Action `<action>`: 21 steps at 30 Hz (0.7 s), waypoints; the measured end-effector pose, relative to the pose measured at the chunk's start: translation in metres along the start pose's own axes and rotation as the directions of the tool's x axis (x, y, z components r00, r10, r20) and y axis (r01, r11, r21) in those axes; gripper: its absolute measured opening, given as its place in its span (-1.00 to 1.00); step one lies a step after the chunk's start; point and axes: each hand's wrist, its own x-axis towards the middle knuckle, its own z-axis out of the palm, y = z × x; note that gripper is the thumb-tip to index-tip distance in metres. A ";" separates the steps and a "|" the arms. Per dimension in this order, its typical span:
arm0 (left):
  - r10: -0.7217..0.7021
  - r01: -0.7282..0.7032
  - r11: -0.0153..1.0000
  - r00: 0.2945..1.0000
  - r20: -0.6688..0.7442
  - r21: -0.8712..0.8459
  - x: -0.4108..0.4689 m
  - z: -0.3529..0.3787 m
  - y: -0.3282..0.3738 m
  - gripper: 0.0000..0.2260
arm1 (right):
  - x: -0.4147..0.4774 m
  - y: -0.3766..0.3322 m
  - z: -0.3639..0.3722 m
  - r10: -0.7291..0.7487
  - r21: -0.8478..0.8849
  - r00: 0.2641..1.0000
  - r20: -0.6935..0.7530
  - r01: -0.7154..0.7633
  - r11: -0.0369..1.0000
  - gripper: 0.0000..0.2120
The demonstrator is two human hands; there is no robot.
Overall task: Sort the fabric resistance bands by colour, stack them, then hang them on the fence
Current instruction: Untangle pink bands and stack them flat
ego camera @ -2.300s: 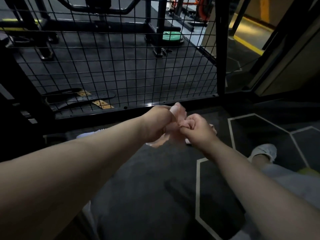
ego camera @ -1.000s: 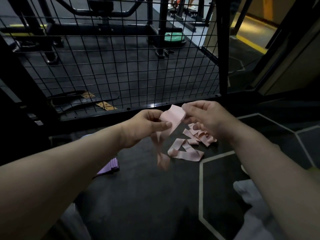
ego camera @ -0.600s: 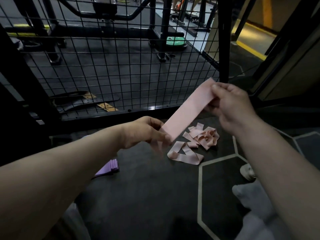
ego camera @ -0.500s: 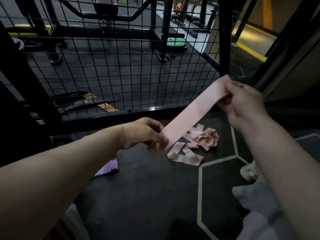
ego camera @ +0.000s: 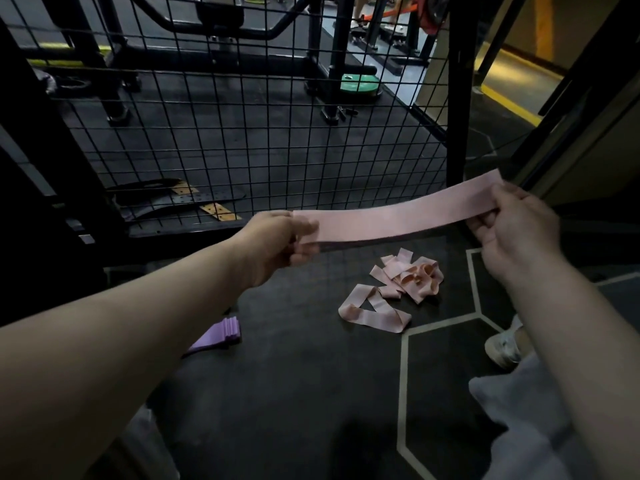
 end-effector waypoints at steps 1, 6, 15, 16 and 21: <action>0.009 -0.009 1.000 1.000 -0.001 -0.021 0.000 0.001 0.002 -0.85 | -0.001 0.006 0.000 0.009 -0.045 1.000 0.018 -0.008 0.999 -0.89; 0.043 -0.043 0.999 0.999 0.015 -0.006 -0.004 0.011 0.010 -0.80 | -0.006 0.031 0.004 0.076 -0.555 0.965 0.251 0.079 0.828 -0.56; 0.021 -0.032 0.986 0.997 0.071 0.166 -0.009 0.019 0.007 -0.82 | -0.074 0.049 0.039 0.244 -0.454 0.502 0.830 0.353 0.818 -0.52; 0.013 -0.030 0.986 0.994 0.106 0.166 -0.011 0.018 0.009 -0.80 | -0.075 0.054 0.043 0.206 -0.433 0.527 0.824 0.353 0.829 -0.51; 0.000 -0.014 0.993 0.992 0.125 0.113 -0.013 0.017 0.017 -0.65 | -0.071 0.064 0.051 0.050 -0.386 0.747 0.663 0.284 0.878 -0.86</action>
